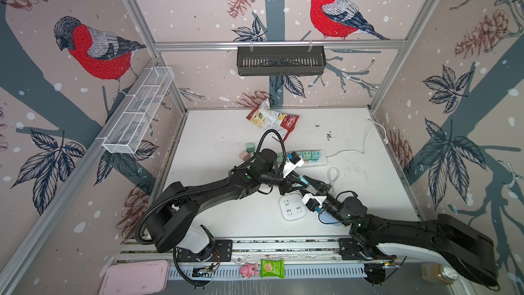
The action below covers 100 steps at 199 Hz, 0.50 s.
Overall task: Insert the plug
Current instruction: 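Open the right gripper and draw it back while the left gripper holds the teal adapter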
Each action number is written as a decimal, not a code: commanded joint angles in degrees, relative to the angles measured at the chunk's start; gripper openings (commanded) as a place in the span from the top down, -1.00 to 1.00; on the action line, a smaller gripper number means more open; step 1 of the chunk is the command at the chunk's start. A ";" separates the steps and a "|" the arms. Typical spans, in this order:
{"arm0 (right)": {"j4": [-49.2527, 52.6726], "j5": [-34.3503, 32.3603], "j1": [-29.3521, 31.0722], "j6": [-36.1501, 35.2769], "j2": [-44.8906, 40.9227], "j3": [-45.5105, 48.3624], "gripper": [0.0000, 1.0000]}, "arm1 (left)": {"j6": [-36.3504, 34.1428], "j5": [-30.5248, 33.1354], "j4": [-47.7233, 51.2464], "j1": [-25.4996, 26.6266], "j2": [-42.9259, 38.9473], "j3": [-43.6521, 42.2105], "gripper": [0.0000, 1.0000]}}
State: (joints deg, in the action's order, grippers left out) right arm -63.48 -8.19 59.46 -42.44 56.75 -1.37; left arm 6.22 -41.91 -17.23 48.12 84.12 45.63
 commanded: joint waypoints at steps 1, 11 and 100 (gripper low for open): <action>-2.28 1.25 0.15 2.99 0.02 -0.52 0.76 | -4.81 -1.80 -0.27 0.22 -0.17 0.27 1.00; -2.26 1.47 0.18 3.30 0.03 -0.65 0.59 | -5.11 -1.25 -0.42 0.22 -0.64 -0.06 1.00; 4.37 4.73 1.26 9.62 -8.07 -1.64 -0.99 | -10.61 26.35 -4.78 0.16 -17.05 -11.15 1.00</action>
State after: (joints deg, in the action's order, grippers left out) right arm -61.98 -4.71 60.47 -38.59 51.68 -2.55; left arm 0.95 -29.04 -19.22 48.29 70.72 36.64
